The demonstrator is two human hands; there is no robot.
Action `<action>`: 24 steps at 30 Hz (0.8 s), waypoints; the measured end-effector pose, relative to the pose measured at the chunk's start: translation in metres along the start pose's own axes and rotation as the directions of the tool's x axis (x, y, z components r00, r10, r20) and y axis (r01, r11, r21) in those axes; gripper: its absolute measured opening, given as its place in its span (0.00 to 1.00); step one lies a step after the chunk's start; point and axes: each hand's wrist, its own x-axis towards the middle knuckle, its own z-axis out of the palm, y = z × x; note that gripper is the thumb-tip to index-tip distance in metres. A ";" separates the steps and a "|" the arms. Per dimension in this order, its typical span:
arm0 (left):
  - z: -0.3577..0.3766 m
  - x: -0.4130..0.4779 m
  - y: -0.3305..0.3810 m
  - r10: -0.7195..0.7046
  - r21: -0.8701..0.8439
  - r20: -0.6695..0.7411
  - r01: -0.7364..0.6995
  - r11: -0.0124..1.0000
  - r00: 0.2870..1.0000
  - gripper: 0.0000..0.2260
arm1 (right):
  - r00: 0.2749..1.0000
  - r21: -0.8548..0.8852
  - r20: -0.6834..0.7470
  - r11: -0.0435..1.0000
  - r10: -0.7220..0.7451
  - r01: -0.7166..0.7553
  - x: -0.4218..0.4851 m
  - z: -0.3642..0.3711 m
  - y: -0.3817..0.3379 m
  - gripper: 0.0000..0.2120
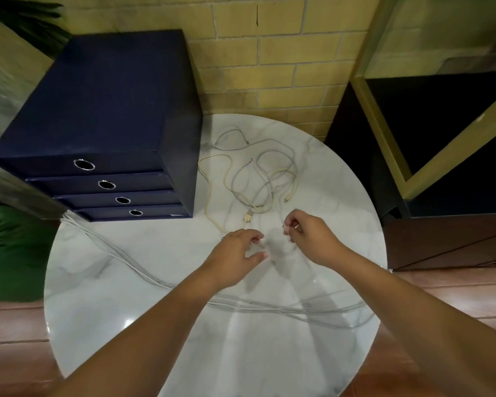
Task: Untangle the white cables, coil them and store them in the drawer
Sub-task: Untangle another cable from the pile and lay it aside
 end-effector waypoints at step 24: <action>-0.144 -0.015 0.153 0.121 -0.148 -0.581 -0.251 0.957 0.805 0.13 | 0.714 -0.222 -0.295 0.772 -0.635 0.596 0.015 -0.172 -0.180 0.23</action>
